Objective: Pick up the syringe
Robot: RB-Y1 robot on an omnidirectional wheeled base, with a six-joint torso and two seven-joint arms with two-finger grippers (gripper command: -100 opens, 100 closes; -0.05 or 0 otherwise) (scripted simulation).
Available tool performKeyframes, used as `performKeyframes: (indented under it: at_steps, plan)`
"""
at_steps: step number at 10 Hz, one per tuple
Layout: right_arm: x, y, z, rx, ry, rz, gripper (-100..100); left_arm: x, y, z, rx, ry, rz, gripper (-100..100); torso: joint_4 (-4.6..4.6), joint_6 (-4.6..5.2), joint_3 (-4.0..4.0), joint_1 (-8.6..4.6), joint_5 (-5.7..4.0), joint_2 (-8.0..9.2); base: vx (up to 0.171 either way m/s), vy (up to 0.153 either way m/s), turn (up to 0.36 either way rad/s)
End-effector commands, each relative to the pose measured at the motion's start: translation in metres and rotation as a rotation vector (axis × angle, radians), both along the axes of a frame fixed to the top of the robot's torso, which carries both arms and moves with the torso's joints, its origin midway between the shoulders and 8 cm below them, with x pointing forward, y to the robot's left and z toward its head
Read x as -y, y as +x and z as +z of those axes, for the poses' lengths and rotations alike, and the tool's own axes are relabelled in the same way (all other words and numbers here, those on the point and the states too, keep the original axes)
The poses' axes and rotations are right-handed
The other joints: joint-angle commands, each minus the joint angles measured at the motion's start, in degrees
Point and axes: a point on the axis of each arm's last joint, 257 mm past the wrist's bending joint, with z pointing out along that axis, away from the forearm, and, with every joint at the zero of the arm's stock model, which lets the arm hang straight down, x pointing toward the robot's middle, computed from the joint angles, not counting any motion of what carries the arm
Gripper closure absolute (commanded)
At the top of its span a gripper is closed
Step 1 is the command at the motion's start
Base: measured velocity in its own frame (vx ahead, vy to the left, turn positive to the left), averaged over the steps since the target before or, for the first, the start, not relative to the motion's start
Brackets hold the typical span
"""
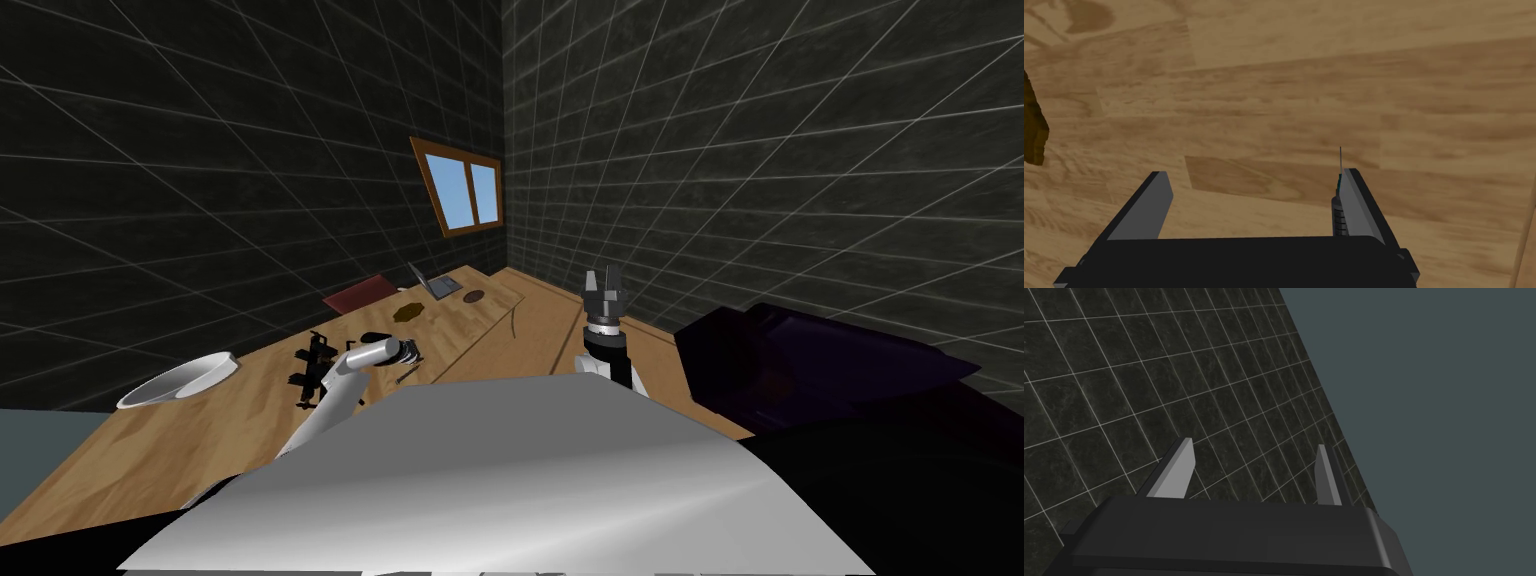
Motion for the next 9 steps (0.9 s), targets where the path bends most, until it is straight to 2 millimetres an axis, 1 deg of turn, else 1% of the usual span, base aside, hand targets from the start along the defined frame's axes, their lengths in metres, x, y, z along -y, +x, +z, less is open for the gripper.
performKeyframes:
  at_steps: [1, 2, 5, 8, 9]
  plan:
    - [0.0, 0.0, 0.0, 0.0, 0.0, 0.0, 0, 0.004, -0.021, -0.016, -0.075, -0.039, 0.026, -100, 0.0, 0.0, 0.0, 0.0, 0.0, 0.0, 0.014, 0.028, -0.03]
    - [0.0, 0.0, 0.0, 0.0, 0.0, 0.0, 0, 0.005, -0.022, -0.016, -0.08, -0.04, 0.026, -100, 0.0, -0.01, 0.0, 0.02, 0.01, 0.01, 0.011, 0.023, -0.011]
    - [0.0, 0.0, 0.0, 0.0, 0.0, 0.0, 0, 0.01, -0.052, -0.035, -0.197, -0.099, 0.067, -100, 0.0, 0.0, 0.01, -0.02, 0.0, 0.01, 0.013, 0.021, -0.029]
    - [0.0, 0.0, 0.0, 0.0, 0.0, 0.0, 0, 0.013, -0.073, -0.043, -0.277, -0.135, 0.097, -100, 0.0, 0.0, 0.0, 0.01, 0.0, -0.01, 0.015, 0.026, -0.02]
    - [0.0, 0.0, 0.0, 0.0, 0.0, 0.0, 0, 0.014, -0.066, -0.041, -0.257, -0.126, 0.09, -100, 0.0, -0.01, 0.0, -0.02, 0.0, 0.0, 0.005, 0.008, -0.003]
